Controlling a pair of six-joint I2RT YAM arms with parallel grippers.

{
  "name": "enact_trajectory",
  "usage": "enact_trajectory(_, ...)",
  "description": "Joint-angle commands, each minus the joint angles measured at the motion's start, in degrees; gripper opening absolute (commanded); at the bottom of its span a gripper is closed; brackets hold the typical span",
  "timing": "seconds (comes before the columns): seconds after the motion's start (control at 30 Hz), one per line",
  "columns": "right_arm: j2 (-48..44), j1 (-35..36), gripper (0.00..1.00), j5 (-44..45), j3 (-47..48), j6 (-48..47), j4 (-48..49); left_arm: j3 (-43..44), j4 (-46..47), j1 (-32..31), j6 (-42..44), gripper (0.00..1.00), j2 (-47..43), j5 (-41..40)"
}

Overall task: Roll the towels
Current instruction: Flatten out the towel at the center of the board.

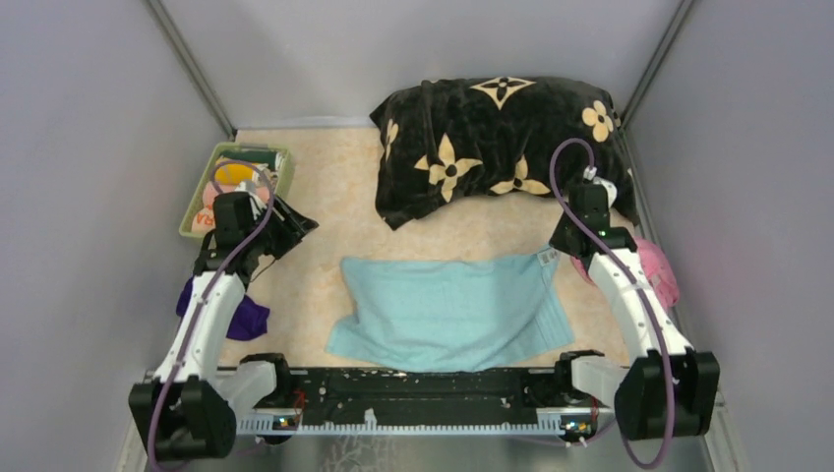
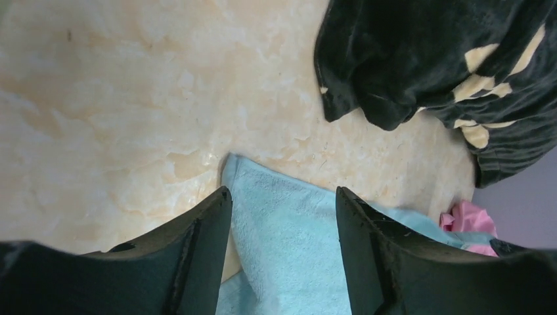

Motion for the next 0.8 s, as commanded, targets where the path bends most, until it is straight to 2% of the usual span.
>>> enact_trajectory(0.0,6.4,-0.7,0.0,5.0,1.3,2.5,12.3,3.2,6.6,0.0,3.8,0.66,9.3,9.4)
enact_trajectory(0.2,12.1,-1.9,0.0,7.4,2.0,2.2,15.3,-2.4,8.4,-2.0,3.9,0.66,13.9,12.6)
enact_trajectory(0.43,13.6,-2.7,0.0,6.1,0.9,2.2,17.9,-5.2,10.6,-13.2,1.2,0.62,18.3,3.9)
enact_trajectory(0.57,14.4,-3.0,0.0,6.2,0.6,2.2,18.2,-4.7,11.8,-15.0,0.4,0.53,23.1,2.5)
enact_trajectory(0.77,15.4,-5.0,0.0,5.2,-0.5,3.4,19.8,-1.3,12.0,-16.1,2.1,0.52,32.4,-2.9)
